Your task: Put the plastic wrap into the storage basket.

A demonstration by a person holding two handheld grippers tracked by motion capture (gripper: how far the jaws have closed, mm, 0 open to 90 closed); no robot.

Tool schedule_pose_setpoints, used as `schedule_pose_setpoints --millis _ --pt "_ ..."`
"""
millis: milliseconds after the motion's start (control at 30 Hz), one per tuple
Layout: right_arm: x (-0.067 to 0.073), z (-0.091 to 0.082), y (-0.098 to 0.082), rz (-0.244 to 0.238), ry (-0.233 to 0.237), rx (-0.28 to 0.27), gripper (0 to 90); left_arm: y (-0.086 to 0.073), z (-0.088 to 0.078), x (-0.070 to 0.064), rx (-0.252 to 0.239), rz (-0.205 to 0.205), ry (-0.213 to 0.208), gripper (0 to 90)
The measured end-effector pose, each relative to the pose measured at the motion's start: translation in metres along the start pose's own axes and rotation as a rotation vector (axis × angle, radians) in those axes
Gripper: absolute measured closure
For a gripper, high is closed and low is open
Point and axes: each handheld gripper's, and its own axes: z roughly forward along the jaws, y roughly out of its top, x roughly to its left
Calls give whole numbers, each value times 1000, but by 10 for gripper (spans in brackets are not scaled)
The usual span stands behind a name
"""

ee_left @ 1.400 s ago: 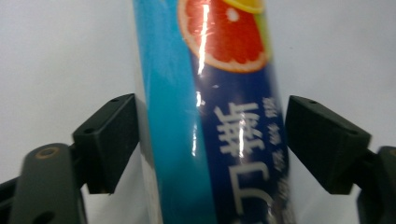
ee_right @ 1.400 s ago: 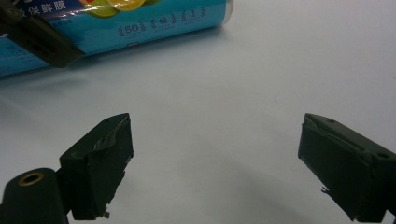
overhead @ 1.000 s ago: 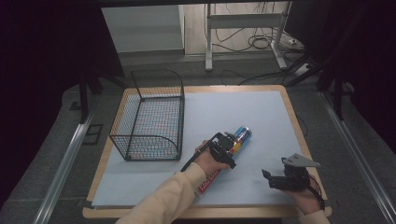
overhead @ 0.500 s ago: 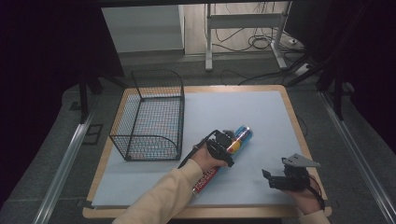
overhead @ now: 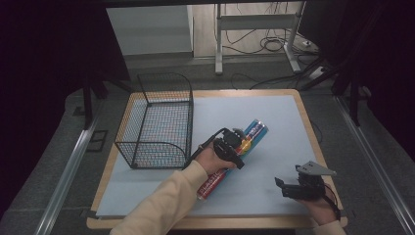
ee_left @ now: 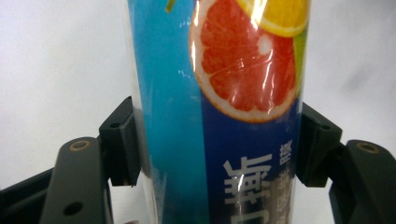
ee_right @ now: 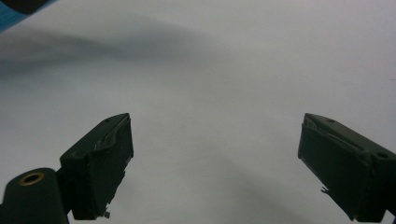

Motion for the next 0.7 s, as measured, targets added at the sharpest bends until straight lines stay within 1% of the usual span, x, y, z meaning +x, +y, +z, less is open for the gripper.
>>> schedule_pose_setpoints --millis 133,267,400,433,567,633,667,700 --pt "0 -1 0 2 -3 -1 104 1 -4 0 -8 5 3 316" --pt "-1 -1 0 3 -4 -3 104 3 -16 4 -29 10 -2 317" --pt "-1 -1 0 1 -5 -3 104 5 -24 7 -48 8 4 318" --pt "-1 -1 0 0 -4 -3 104 6 -29 8 -57 8 7 318" --pt "-1 -1 0 0 -5 -4 104 6 -37 9 -79 8 8 318" --pt "-1 -1 0 2 -7 -3 104 6 -39 10 -81 13 12 318" --pt "-1 -1 0 1 -8 -2 103 6 -40 9 -91 1 10 318" --pt "-1 -1 0 1 -8 -2 103 6 -40 9 -91 1 10 318"
